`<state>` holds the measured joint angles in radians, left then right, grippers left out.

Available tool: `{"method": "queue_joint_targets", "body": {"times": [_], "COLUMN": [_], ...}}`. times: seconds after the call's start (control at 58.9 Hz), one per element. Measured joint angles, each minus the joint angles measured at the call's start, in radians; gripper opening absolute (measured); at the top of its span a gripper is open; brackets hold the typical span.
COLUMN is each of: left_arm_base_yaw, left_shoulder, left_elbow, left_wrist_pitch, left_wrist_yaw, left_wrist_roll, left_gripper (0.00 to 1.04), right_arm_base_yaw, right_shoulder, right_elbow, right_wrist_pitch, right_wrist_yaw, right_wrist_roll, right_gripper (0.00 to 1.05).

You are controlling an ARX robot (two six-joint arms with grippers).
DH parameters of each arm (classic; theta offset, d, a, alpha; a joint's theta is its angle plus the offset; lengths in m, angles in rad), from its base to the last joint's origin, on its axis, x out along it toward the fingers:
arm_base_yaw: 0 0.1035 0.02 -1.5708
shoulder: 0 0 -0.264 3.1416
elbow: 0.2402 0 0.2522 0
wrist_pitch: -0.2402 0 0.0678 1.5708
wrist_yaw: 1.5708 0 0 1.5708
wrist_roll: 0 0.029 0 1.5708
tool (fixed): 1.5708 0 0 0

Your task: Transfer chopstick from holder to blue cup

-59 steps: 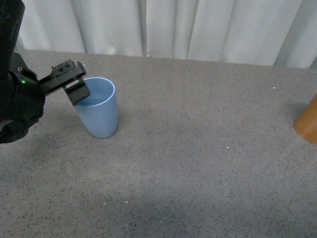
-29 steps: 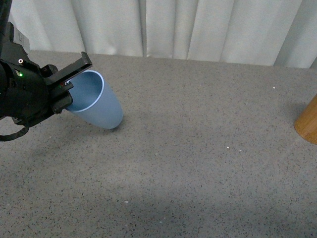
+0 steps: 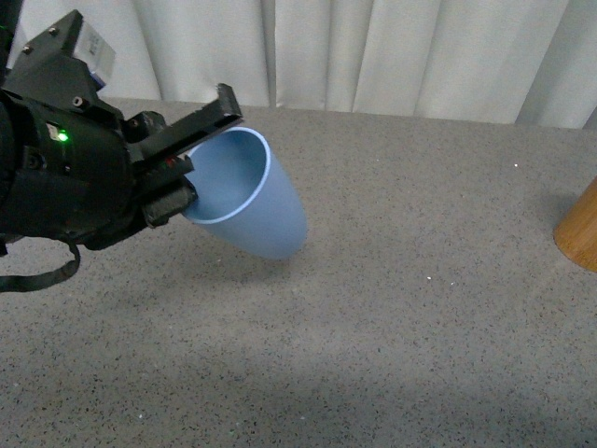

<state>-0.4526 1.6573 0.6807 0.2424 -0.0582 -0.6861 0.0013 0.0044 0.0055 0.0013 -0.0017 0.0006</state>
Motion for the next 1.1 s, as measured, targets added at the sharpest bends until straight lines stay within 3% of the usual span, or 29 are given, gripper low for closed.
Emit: {"method": "queue_joint_targets", "body": {"times": [0.408,1.104], "left_arm_base_yaw": [-0.095,-0.154], "left_shoulder": [0.115,0.211], "left_elbow": [0.092,0.129], "left_wrist_pitch": [-0.027,-0.029], "left_wrist_yaw": [-0.016,-0.056], "left_wrist_roll": [-0.053,-0.097], "left_gripper": [0.04,0.04], "right_arm_base_yaw": [0.0,0.0], "right_shoulder": [0.0,0.0], "right_elbow": [0.0,0.0], "right_wrist_pitch": [0.0,0.0], "right_wrist_yaw": [0.0,0.0], "right_wrist_roll": [0.0,0.0], "right_gripper": [0.95,0.95]}}
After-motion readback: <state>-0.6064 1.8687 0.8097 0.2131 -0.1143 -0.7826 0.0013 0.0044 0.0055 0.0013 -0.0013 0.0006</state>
